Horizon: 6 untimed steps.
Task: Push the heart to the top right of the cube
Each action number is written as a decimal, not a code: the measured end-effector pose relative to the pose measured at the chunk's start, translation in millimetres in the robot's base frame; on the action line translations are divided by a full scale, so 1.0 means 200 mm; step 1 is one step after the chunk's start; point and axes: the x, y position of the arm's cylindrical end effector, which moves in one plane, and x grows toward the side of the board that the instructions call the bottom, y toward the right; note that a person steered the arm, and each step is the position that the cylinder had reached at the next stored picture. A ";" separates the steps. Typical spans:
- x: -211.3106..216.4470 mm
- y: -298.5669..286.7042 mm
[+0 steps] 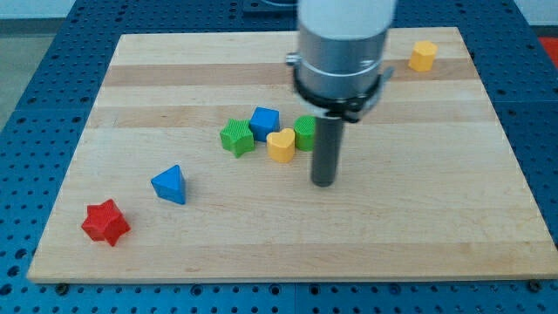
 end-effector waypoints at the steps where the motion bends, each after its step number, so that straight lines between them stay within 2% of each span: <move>1: 0.01 -0.30; 2: 0.01 -0.44; 3: -0.01 -0.44; 6: -0.33 -0.07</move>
